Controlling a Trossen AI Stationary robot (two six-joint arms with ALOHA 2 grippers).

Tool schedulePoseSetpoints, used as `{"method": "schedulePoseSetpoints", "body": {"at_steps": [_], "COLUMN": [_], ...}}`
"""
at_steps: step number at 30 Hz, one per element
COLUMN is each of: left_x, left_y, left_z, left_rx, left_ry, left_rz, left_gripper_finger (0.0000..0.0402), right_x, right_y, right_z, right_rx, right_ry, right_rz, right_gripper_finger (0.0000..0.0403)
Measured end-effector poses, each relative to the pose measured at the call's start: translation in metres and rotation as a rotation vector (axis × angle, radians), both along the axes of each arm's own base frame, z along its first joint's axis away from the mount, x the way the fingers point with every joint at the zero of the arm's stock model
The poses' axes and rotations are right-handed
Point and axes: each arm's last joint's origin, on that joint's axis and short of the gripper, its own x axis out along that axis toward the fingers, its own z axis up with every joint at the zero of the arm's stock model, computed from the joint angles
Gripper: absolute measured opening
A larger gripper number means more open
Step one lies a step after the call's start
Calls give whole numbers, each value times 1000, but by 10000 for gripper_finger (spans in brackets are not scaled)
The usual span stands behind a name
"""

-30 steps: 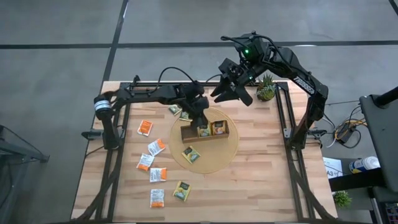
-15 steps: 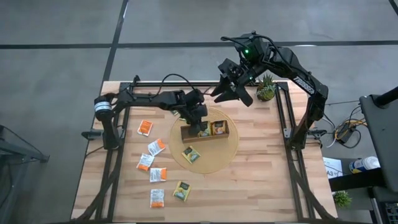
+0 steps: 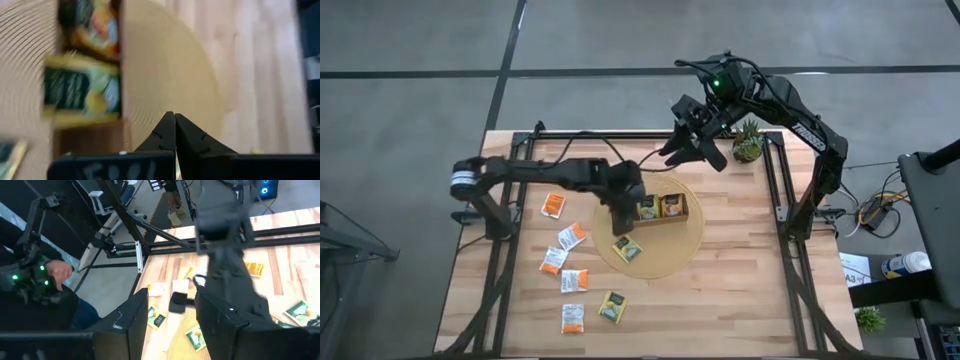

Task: Pick & Place Tea
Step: Put the yellow tea bag into the middle section of the wooden organizer

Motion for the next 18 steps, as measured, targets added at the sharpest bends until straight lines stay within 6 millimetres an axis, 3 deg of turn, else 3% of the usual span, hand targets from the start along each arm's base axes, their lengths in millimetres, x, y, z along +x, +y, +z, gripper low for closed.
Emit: {"method": "schedulePoseSetpoints", "body": {"at_steps": [7,18], "left_x": [-27,-78], "left_y": [-13,-48], "left_z": [6,-28], "left_rx": [-17,-126], "left_ry": [69,63], "left_rz": [131,353], "left_gripper_finger": [0,0], "right_x": [0,-3], "right_y": [2,8], "right_z": [-3,-10], "right_rx": [-25,-27], "right_ry": [41,134], "right_rz": [-42,-61], "right_gripper_finger": [160,160]}}
